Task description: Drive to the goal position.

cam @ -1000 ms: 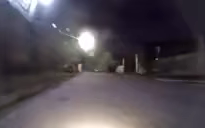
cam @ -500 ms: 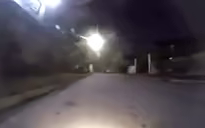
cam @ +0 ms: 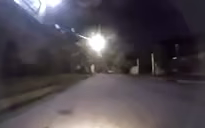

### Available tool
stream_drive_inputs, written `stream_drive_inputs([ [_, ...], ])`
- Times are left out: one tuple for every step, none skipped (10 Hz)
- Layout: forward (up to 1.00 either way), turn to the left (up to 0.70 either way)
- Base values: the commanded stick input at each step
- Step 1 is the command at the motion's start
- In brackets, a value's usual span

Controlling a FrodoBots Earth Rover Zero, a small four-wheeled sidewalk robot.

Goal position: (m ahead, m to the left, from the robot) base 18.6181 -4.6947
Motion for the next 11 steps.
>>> stream_drive_inputs([
  [0.70,0.00],
  [0.70,0.00],
  [0.70,0.00],
  [0.70,0.00],
  [0.70,0.00],
  [0.70,0.00],
  [0.70,0.00],
  [0.70,0.00],
  [0.70,0.00],
  [0.70,0.00],
  [0.70,0.00],
])
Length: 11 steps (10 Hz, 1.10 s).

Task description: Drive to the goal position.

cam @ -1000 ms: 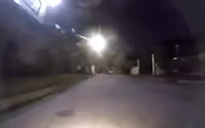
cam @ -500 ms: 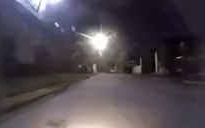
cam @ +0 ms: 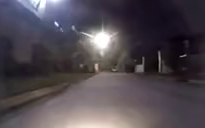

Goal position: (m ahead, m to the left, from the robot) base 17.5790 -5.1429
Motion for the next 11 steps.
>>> stream_drive_inputs([
  [0.70,0.00],
  [0.70,0.00],
  [0.70,0.00],
  [0.70,0.00],
  [0.70,0.00],
  [0.70,0.00],
  [0.70,0.00],
  [0.70,0.00],
  [0.70,0.00],
  [0.70,0.00],
  [0.70,0.00],
])
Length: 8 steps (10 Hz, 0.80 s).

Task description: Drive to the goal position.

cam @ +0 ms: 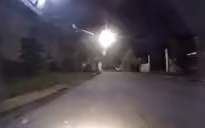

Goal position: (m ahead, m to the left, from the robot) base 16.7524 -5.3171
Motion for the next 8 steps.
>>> stream_drive_inputs([
  [0.70,-0.09],
  [0.70,-0.27],
  [0.70,-0.22],
  [0.70,-0.07],
  [0.70,0.00],
  [0.70,0.00],
  [0.70,0.00],
  [0.70,0.00],
])
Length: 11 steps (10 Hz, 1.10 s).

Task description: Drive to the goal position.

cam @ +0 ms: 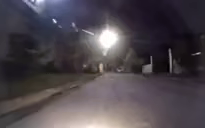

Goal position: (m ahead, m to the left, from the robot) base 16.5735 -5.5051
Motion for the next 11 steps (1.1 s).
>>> stream_drive_inputs([
  [0.70,0.00],
  [0.70,0.00],
  [0.70,0.00],
  [0.70,0.00],
  [0.70,-0.23],
  [0.70,-0.17],
  [0.70,0.00],
  [0.70,0.00],
  [0.70,-0.05],
  [0.70,-0.22],
  [0.70,-0.31],
])
